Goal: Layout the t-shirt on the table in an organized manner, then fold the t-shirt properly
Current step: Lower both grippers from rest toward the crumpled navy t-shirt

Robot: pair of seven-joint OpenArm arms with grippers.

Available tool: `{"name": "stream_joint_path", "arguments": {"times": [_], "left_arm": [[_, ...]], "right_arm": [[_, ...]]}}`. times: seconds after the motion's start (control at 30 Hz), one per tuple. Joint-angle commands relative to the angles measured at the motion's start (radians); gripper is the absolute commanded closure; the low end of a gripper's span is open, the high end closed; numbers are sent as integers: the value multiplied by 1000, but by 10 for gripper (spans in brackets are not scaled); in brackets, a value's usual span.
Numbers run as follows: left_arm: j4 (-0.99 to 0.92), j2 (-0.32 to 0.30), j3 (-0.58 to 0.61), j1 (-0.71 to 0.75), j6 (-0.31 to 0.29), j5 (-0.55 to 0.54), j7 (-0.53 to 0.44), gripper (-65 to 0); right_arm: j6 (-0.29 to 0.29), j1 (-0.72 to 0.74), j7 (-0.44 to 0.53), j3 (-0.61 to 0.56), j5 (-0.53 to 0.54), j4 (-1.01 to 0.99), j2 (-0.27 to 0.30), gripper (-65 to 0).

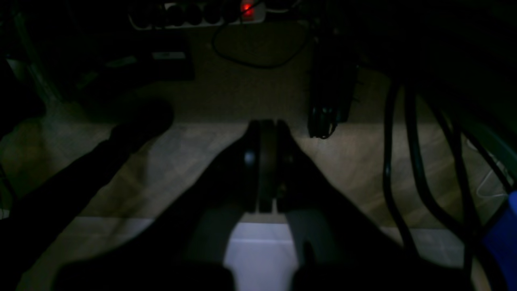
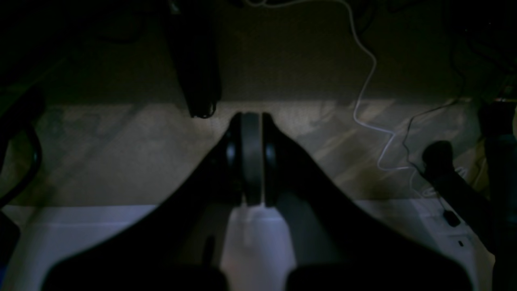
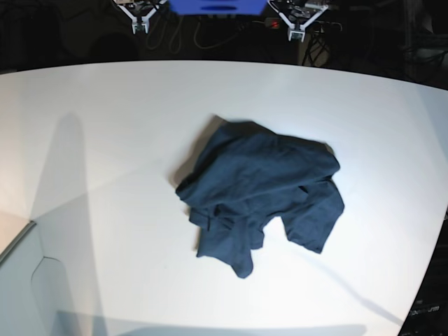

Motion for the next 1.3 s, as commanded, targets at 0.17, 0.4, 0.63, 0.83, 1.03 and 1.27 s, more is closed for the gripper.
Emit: {"name": "stream_joint_path", "arguments": {"times": [0.17,0.4,0.63,0.83,1.03,1.27], "left_arm": [[0,-3,-1,2,8,-1,-5,0],[0,-3,-1,9,8,-1,-5,0],[0,-3,-1,21,8,-1,-10,0],[101,-31,-1,133,7,-1,-12,0],[520,-67,-3,418,7,-1,-5,0],[1109,-100,-4,727,8,-3,-4,0]], "right_arm": [[19,-7,0,-2,4,2,3,0],[19,-9,0,-2,4,2,3,0],[19,-63,-4,-4,4,63,5,0],[19,-293,-9,-4,4,419,17,0],[19,-515,-9,4,6,764,43,0],[19,-735,-64,7,7,1214,74,0]]}}
